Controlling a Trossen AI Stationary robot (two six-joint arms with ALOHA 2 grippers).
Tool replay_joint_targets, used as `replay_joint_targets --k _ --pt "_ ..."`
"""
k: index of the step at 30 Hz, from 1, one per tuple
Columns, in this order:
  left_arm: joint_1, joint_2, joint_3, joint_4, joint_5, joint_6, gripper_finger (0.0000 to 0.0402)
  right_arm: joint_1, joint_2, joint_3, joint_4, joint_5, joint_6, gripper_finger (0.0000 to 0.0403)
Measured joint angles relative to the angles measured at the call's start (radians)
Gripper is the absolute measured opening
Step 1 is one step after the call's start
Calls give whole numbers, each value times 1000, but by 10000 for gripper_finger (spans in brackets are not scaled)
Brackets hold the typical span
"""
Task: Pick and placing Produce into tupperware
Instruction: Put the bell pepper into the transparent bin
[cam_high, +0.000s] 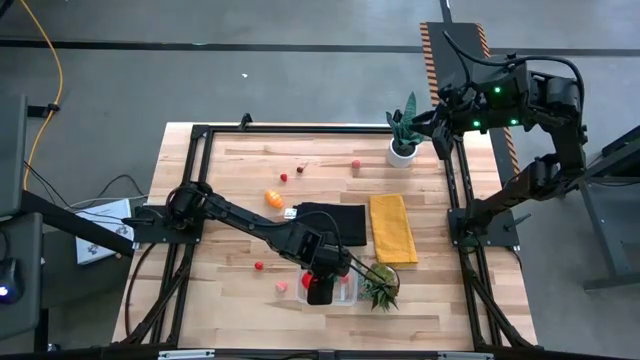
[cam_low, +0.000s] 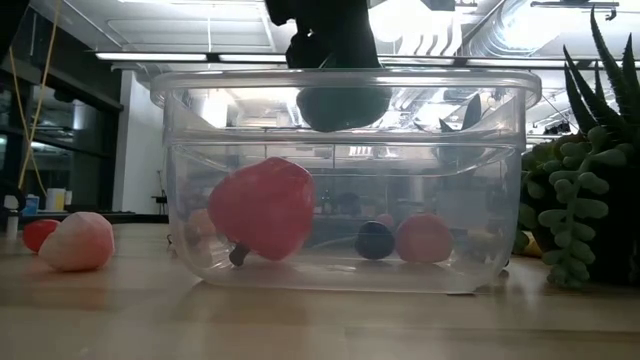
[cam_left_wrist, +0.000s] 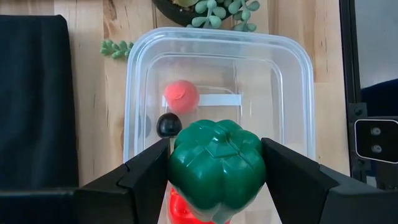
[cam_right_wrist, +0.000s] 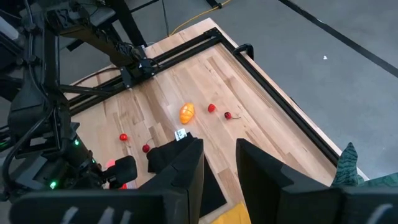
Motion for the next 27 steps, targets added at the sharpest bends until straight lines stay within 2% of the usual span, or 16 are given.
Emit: replay_joint_targets --k 27 --pt "0 0 0 -1 4 11 230 0 0 0 0 11 8 86"
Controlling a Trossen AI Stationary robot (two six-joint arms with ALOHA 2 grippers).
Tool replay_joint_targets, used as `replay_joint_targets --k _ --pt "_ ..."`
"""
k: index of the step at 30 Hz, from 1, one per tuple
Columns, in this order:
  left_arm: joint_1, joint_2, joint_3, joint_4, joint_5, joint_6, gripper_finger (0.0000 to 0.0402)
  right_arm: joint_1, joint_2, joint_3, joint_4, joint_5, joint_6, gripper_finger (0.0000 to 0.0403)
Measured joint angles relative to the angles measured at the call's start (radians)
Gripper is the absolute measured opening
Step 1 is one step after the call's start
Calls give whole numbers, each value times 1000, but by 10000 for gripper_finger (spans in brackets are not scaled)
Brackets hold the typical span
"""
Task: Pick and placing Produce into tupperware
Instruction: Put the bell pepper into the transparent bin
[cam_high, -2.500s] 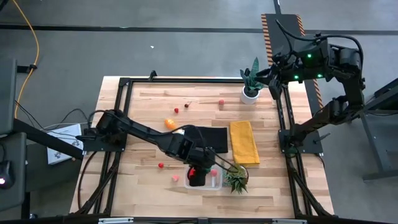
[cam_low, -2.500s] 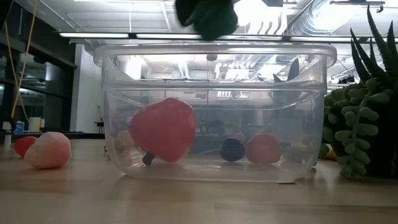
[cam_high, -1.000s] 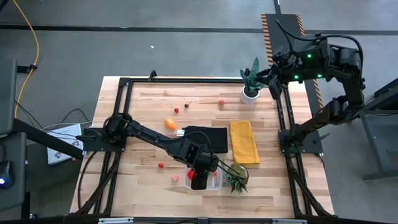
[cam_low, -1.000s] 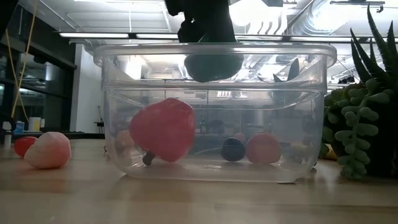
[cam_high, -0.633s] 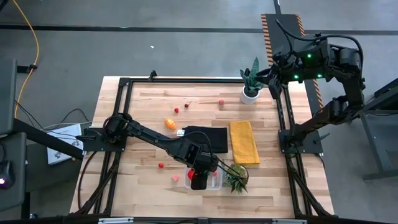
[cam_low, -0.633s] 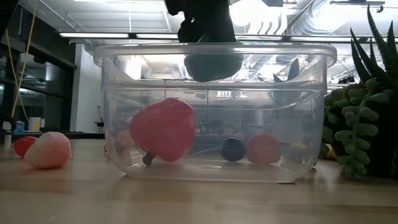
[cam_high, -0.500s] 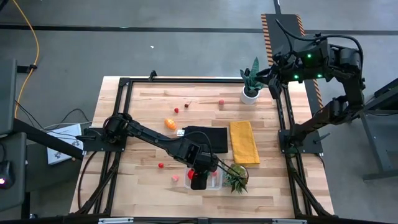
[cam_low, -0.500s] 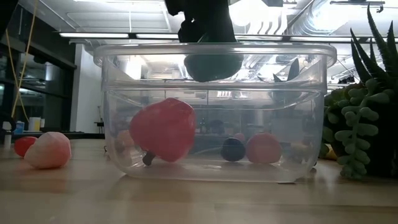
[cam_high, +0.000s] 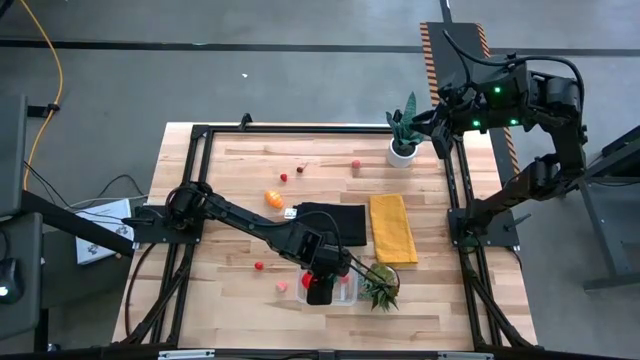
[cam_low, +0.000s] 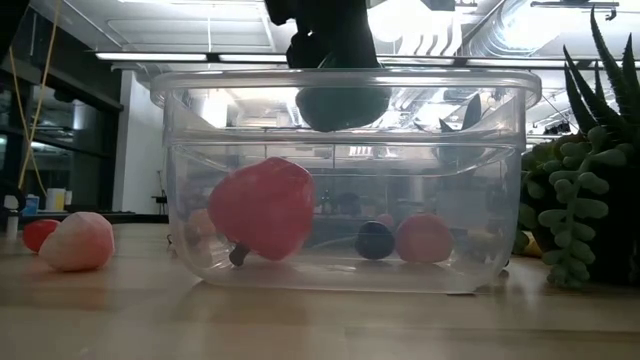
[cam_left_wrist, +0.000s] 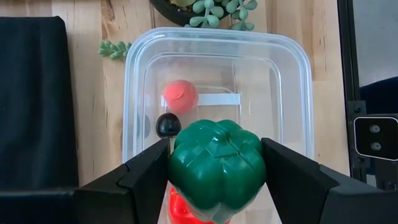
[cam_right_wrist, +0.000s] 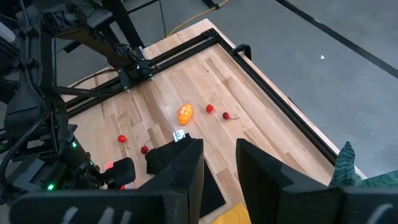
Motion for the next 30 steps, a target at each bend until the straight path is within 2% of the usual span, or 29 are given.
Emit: replay_joint_targets --k 30 --pt "-3 45 0 -23 21 1 230 0 0 0 0 0 -8 86"
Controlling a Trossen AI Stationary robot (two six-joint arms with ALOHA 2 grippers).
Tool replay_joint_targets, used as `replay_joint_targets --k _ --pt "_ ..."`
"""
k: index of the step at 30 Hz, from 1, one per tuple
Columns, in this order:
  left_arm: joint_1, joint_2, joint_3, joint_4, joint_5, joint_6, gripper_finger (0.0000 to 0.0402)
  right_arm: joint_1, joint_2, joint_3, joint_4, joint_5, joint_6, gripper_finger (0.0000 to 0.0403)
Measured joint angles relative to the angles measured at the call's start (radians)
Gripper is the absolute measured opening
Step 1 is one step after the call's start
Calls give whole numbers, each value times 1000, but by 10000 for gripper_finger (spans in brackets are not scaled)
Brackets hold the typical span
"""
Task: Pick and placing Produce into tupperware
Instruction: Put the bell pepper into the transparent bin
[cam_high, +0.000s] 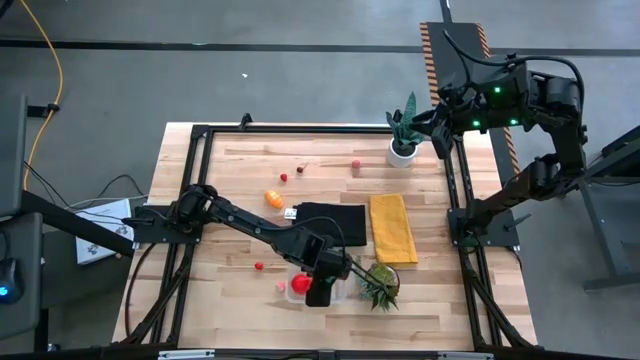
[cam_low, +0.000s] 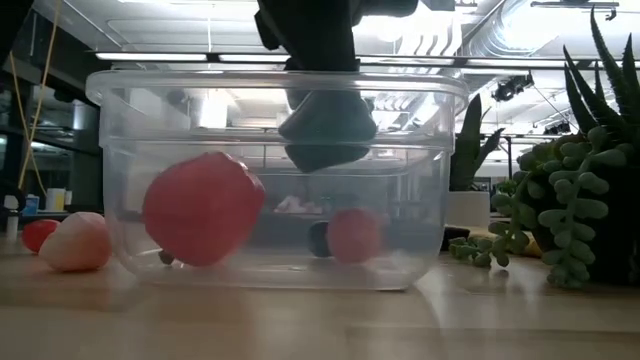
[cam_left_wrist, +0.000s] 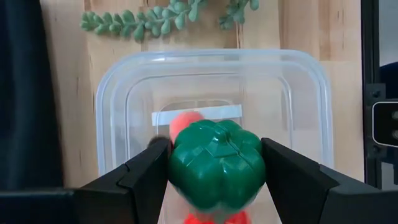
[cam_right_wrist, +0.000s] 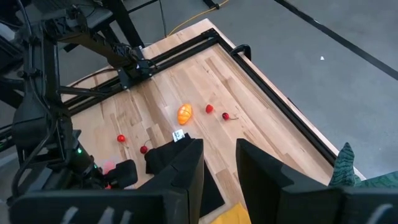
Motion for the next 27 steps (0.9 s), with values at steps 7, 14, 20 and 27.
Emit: replay_joint_targets --k 7,14,20,27 --pt "0 0 0 -7 0 0 230 0 0 0 0 0 0 86" --pt "1 0 0 -7 0 -1 230 0 0 0 0 0 -9 86" --pt "1 0 0 -7 4 -1 230 0 0 0 0 0 -11 86" --pt "1 0 0 -38 22 4 230 0 0 0 0 0 -19 86"
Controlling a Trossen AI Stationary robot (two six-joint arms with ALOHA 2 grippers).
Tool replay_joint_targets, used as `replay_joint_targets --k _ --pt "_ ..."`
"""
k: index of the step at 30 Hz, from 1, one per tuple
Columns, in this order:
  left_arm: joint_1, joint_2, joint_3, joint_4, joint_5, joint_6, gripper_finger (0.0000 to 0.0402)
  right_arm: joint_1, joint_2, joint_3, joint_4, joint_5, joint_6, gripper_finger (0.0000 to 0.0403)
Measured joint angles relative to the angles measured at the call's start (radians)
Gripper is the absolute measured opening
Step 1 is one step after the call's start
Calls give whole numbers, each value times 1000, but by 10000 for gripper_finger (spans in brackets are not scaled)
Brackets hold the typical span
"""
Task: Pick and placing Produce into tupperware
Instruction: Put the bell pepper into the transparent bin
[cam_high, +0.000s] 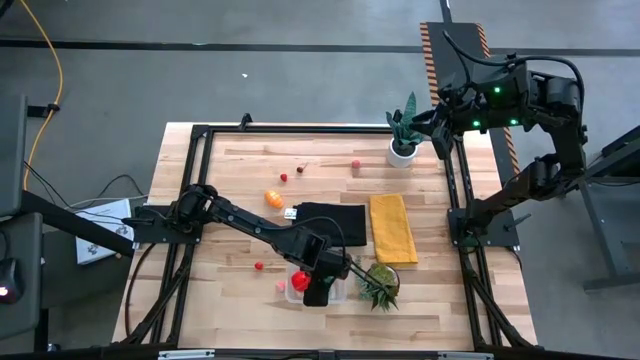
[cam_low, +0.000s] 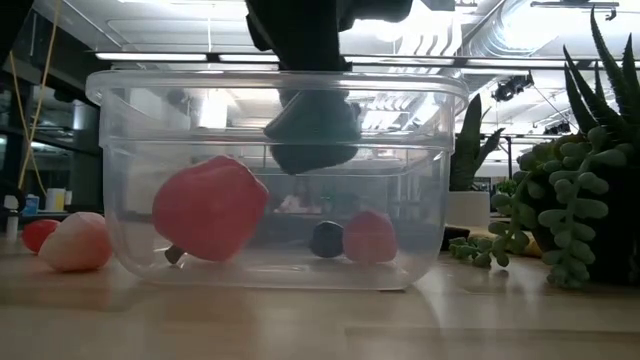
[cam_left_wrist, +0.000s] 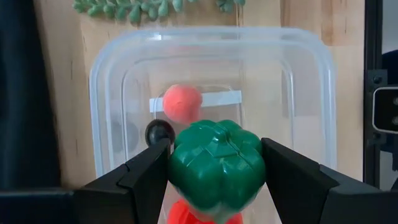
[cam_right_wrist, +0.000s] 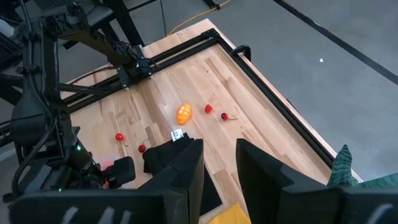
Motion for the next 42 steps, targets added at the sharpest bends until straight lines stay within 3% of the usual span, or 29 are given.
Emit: replay_joint_targets --k 33,42 --pt "-5 0 0 -51 68 28 230 0 0 0 0 0 0 86" --pt "-6 0 0 -51 86 22 293 0 0 0 0 0 -11 86"
